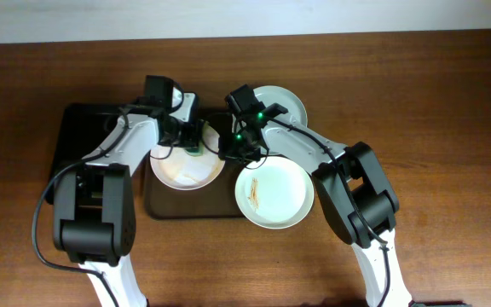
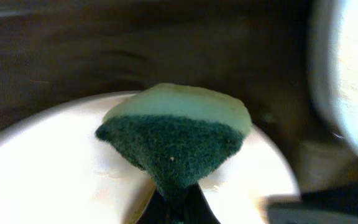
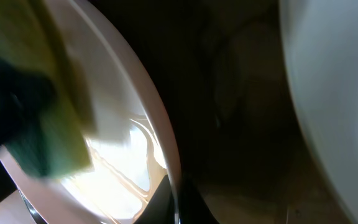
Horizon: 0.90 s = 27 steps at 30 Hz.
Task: Clean dirty plates on tray and stack at the side
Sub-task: 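Scrub the pink plate with the sponge while the right gripper holds it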
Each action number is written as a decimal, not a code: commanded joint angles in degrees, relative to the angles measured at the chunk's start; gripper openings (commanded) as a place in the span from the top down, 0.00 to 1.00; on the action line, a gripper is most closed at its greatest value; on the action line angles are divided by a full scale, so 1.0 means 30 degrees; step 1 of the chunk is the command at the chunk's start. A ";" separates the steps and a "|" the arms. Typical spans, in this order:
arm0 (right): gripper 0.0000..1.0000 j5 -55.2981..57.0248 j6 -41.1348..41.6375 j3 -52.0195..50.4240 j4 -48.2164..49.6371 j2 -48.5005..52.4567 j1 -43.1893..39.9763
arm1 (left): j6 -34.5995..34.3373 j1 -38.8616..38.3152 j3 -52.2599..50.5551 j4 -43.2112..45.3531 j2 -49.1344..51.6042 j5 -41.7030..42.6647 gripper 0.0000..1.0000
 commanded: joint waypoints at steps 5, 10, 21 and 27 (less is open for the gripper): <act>0.96 0.0532 -0.0379 0.0007 -0.0233 0.0175 -0.0036 | -0.0299 0.0998 0.0015 -0.4976 0.0233 -0.1821 0.99; 0.96 0.0532 -0.0372 0.0007 -0.0233 0.0175 -0.0036 | -0.1268 0.1260 0.0015 -0.2040 0.0233 -0.8415 0.99; 0.96 0.0525 -0.0525 0.0007 -0.0379 0.0175 -0.0036 | -0.1260 0.1902 0.3781 -0.3315 0.0153 0.3089 0.99; 0.96 0.0743 -0.0969 0.0197 -0.0452 -0.0080 -0.0058 | -0.1166 0.3840 0.7125 -0.5931 0.0160 0.2375 0.99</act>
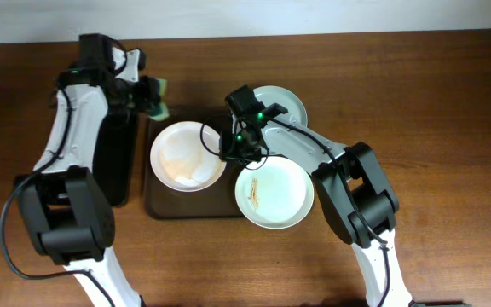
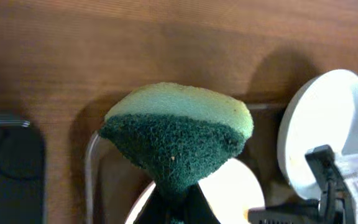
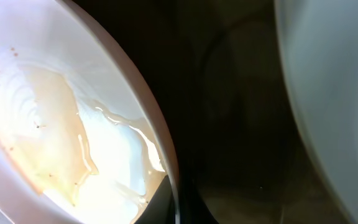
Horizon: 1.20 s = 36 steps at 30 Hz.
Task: Clean dirty plates on tray and stack at the side
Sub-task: 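Scrub the pink plate with the sponge while the right gripper holds it, then lift the pink plate with the right gripper and place it right of the tray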
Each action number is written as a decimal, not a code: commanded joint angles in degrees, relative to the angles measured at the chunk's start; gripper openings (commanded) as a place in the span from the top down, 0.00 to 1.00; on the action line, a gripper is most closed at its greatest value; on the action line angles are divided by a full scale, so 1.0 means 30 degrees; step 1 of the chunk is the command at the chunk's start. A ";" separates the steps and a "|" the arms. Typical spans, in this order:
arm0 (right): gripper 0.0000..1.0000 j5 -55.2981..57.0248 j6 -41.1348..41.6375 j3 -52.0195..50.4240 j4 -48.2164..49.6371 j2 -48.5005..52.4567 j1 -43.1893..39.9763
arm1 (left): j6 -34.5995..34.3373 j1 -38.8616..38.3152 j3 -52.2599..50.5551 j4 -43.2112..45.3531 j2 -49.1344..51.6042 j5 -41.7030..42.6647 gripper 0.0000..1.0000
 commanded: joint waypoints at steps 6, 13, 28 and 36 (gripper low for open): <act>0.96 0.8495 -0.2878 0.1800 -0.4160 -0.3963 0.0984 | 0.0029 -0.0277 0.0138 -0.0510 -0.0124 -0.0335 0.99; 0.96 2.0174 -0.3111 0.1843 -0.5989 -0.5166 0.4357 | 0.0036 -0.0444 0.0138 -0.0583 -0.0117 -0.1166 0.99; 0.96 3.4731 -0.2805 0.1836 -0.6237 -0.5158 0.8845 | 0.0036 -0.0517 0.0138 -0.0634 -0.0117 -0.1166 0.99; 0.96 3.2968 -0.0787 0.1836 -0.8109 -0.5158 0.8845 | 0.0036 -0.0517 0.0138 -0.1384 -0.0117 -0.1814 1.00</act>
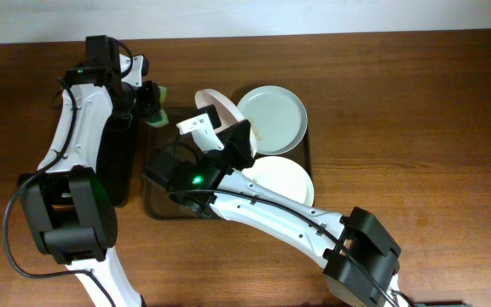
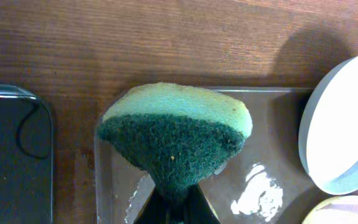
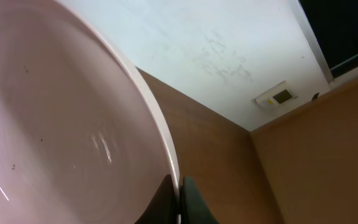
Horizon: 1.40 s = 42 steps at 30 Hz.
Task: Clean dirty plates on tray and stack at the side
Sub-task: 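Lift the pink plate with the right gripper and place it right of the tray, then grasp the front pale green plate rim with the right gripper and pull it left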
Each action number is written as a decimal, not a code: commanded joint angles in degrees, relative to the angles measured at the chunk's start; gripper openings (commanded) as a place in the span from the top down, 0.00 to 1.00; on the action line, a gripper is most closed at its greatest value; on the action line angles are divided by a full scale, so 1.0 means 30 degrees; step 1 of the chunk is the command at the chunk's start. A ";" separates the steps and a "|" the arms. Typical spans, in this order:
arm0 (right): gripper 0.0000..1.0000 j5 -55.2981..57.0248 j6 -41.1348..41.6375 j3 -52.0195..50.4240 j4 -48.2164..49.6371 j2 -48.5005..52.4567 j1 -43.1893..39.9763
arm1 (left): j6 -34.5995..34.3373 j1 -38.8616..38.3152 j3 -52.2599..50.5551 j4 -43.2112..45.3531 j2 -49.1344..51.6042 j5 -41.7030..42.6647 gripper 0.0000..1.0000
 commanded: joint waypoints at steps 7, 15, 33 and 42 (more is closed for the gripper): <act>0.96 0.0678 0.1472 0.0321 -0.0787 -0.0539 0.0087 | 0.0015 -0.0801 0.0146 -0.2652 -0.0117 -0.0131 0.99; 0.96 0.0291 0.4000 0.0321 -0.1581 -0.0561 0.0073 | 0.0015 -0.1537 0.0146 -0.2127 -0.0117 -0.1144 0.99; 0.96 -2.4086 0.0182 -0.8677 0.2288 -0.8102 -2.4152 | 0.0022 -0.1537 0.0138 -0.1173 -0.0117 -0.2069 0.99; 0.96 -2.3525 0.0780 -1.4724 0.9282 -0.8094 -2.4443 | 0.0015 -0.1537 0.0146 -0.1137 -0.0117 -0.2069 0.99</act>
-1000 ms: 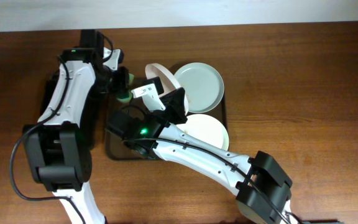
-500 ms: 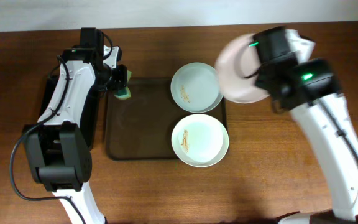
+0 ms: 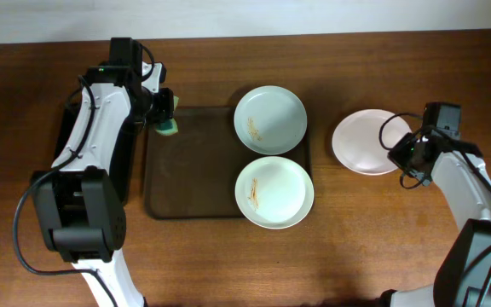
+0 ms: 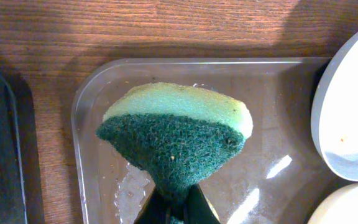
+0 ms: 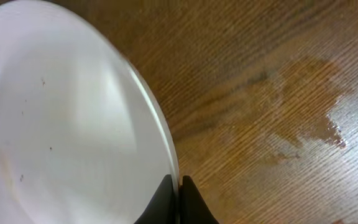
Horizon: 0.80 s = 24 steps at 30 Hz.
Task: Clean dirty plates on tray and stack at the side
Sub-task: 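Grasp the front pale green plate rim with the right gripper and pull it left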
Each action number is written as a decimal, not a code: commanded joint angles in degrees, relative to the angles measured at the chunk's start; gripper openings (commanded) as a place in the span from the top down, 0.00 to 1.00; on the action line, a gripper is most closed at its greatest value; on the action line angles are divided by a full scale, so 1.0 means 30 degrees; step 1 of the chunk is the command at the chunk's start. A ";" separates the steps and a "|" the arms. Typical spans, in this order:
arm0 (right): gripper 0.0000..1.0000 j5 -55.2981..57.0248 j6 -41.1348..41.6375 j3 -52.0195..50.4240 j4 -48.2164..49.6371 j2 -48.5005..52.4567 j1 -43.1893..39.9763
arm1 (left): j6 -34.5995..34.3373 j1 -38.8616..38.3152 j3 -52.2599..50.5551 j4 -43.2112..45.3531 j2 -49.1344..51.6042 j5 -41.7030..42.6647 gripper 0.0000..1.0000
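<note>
A brown tray (image 3: pixel 190 183) holds two pale green plates: one at its far right corner (image 3: pixel 269 118) and one nearer (image 3: pixel 274 191), both with brown smears. My left gripper (image 3: pixel 162 116) is shut on a green and yellow sponge (image 4: pixel 176 137) above the tray's far left corner (image 4: pixel 95 81). A white plate (image 3: pixel 363 141) lies on the table to the right of the tray. My right gripper (image 3: pixel 405 154) is shut on that plate's near right rim (image 5: pixel 166 155).
A black tray (image 3: pixel 68 145) lies left of the brown tray, under my left arm. A damp patch (image 5: pixel 303 106) marks the wooden table beside the white plate.
My right gripper held the white plate tilted up over the tray's far left part; now it holds the plate flat on the table to the right. My left gripper moved slightly right with the sponge.
At first my left gripper held the sponge over the white plate on the tray while my right gripper gripped its rim. Then the sponge was off to the far left. Then the right gripper held the plate tilted up. Now the plate rests right of the tray.
</note>
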 commanded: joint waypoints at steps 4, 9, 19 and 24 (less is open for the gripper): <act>0.96 0.1202 0.0503 -0.0823 0.0204 0.0517 -0.0087 | 0.0022 0.0066 0.0146 0.0000 -0.0117 -0.0080 0.99; 0.67 0.1413 0.0503 -0.0823 0.0481 0.2251 -0.0087 | 0.0022 0.0066 0.0146 -0.0044 -0.0117 -0.0073 0.99; 0.43 -0.4619 -0.1515 0.3847 -0.6404 -0.2419 0.5355 | 0.0022 0.0051 0.0146 0.0175 -0.0117 -0.0073 0.99; 0.45 -0.4619 -0.0991 0.3184 -0.7417 0.1042 0.9661 | 0.0022 0.0051 0.0146 0.0168 -0.0117 -0.0073 0.99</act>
